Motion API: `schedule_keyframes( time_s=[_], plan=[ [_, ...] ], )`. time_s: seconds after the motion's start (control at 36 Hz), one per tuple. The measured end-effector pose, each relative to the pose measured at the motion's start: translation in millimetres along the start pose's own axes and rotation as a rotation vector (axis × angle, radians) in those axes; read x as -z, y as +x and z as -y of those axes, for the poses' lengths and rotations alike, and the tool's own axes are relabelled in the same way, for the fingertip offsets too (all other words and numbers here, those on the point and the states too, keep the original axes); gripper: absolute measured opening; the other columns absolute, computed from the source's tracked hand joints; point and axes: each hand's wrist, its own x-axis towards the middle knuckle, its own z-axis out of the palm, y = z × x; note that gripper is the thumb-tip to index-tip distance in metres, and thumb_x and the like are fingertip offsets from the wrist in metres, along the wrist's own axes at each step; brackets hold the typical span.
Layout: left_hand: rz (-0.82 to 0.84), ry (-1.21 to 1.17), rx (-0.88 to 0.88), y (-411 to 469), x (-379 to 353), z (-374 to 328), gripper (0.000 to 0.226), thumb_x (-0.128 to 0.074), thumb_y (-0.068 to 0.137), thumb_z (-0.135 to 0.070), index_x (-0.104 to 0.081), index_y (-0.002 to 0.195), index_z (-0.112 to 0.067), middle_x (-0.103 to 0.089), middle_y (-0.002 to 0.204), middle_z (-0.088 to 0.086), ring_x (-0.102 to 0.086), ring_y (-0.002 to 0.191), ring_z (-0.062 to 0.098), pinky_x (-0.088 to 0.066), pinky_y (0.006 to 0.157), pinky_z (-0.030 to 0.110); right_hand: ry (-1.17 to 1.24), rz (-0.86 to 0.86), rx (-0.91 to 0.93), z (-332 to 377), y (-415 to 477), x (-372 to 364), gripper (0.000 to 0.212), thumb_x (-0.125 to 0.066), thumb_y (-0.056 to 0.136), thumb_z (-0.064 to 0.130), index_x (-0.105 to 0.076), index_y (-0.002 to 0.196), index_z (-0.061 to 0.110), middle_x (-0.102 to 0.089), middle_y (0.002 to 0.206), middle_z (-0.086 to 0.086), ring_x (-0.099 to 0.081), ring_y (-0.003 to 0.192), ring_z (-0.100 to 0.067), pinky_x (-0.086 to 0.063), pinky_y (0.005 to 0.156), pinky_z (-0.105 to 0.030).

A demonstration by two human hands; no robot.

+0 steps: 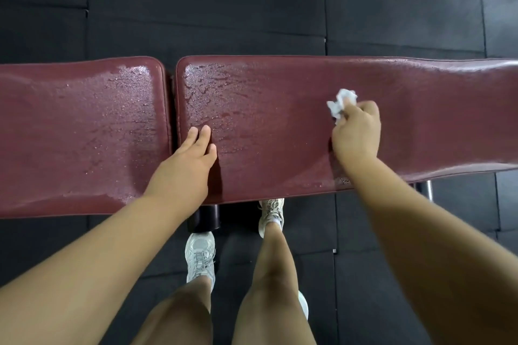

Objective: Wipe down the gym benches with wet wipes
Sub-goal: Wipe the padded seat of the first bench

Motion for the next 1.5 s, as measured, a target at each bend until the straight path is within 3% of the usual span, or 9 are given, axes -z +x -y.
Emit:
schedule_keyframes(
  time_s=[0.08,0.17,0.28,0.5,0.72,1.03,1.25,1.36,1.5],
  plan=[
    [0.018,-0.014,0.034,1,0,-3,0.070,-0.034,0.084,0.008,-0.021,0.148,-0.018,0.012,0.158,-0.004,0.010,0.145,0.014,-0.031,0.106,0.027,0.025,-0.079,-0.121,15,-33,-16,0.030,-0.045,0.091,0.002,-0.056,0.118,-0.003,-0.047,0.117,-0.015,-0.052,0.096,-0.023,-0.038,0.082,-0.021],
    [0.014,-0.036,0.044,2,-3,-3,0.071,-0.034,0.082,0.009,-0.023,0.148,-0.018,0.012,0.158,-0.005,0.010,0.145,0.014,-0.035,0.104,0.031,0.022,0.161,0.219,39,-88,-39,0.016,-0.046,0.094,0.010,-0.055,0.106,0.015,-0.047,0.103,0.020,-0.050,0.091,-0.018,-0.033,0.076,-0.011],
    [-0.004,-0.054,0.033,1,-5,2,0.072,-0.034,0.082,0.010,-0.025,0.147,-0.018,0.011,0.158,-0.006,0.010,0.145,0.013,-0.036,0.103,0.033,-0.215,0.406,0.730,33,-110,-27,0.024,-0.034,0.096,0.052,-0.050,0.086,0.038,-0.055,0.088,0.018,-0.046,0.082,-0.005,-0.035,0.071,-0.020],
    [-0.025,-0.090,0.015,0,-9,4,0.073,-0.035,0.080,0.010,-0.025,0.147,-0.016,0.010,0.158,-0.006,0.010,0.145,0.013,-0.038,0.101,0.036,0.004,-0.105,-0.317,-21,-95,-6,0.023,-0.045,0.092,0.000,-0.057,0.110,-0.010,-0.048,0.106,-0.007,-0.046,0.082,-0.014,-0.035,0.076,-0.013],
    [-0.040,-0.145,-0.008,-4,-8,9,0.073,-0.035,0.081,0.012,-0.024,0.148,-0.015,0.009,0.158,-0.005,0.009,0.145,0.012,-0.033,0.106,0.037,-0.064,0.223,0.315,38,-164,-41,0.028,-0.033,0.100,0.035,-0.055,0.108,0.020,-0.040,0.082,0.022,-0.037,0.073,0.000,-0.036,0.068,-0.020],
    [-0.142,-0.309,0.048,-45,-33,30,0.060,-0.041,0.085,0.007,-0.039,0.142,-0.010,-0.016,0.157,-0.006,-0.021,0.142,0.017,-0.027,0.113,0.035,0.116,0.052,-0.133,57,-157,-36,0.026,-0.041,0.092,0.007,-0.057,0.110,0.014,-0.046,0.111,-0.004,-0.046,0.081,-0.012,-0.035,0.076,-0.023],
    [-0.183,-0.335,0.051,-57,-39,46,0.058,-0.043,0.082,0.010,-0.052,0.134,-0.015,-0.041,0.146,-0.007,-0.037,0.134,0.018,-0.031,0.111,0.036,-0.100,0.416,0.553,76,-161,-46,0.023,-0.038,0.099,0.041,-0.046,0.085,0.025,-0.048,0.075,0.008,-0.042,0.064,-0.009,-0.031,0.060,-0.030],
    [-0.275,-0.303,0.093,-65,-37,60,0.056,-0.044,0.082,0.013,-0.053,0.132,-0.009,-0.046,0.142,0.002,-0.037,0.133,0.024,-0.031,0.108,0.037,0.023,0.188,0.238,58,-125,-32,0.037,-0.044,0.094,0.000,-0.057,0.127,0.012,-0.043,0.105,-0.007,-0.056,0.086,-0.011,-0.035,0.069,-0.010],
    [-0.280,-0.254,0.176,-68,-38,73,0.061,-0.043,0.082,0.017,-0.041,0.139,-0.004,-0.028,0.153,0.005,-0.017,0.144,0.022,-0.023,0.112,0.035,0.001,0.180,0.101,85,-145,-54,0.023,-0.043,0.090,0.001,-0.054,0.111,0.001,-0.037,0.095,0.010,-0.038,0.070,-0.005,-0.030,0.062,-0.010]
  ],
)
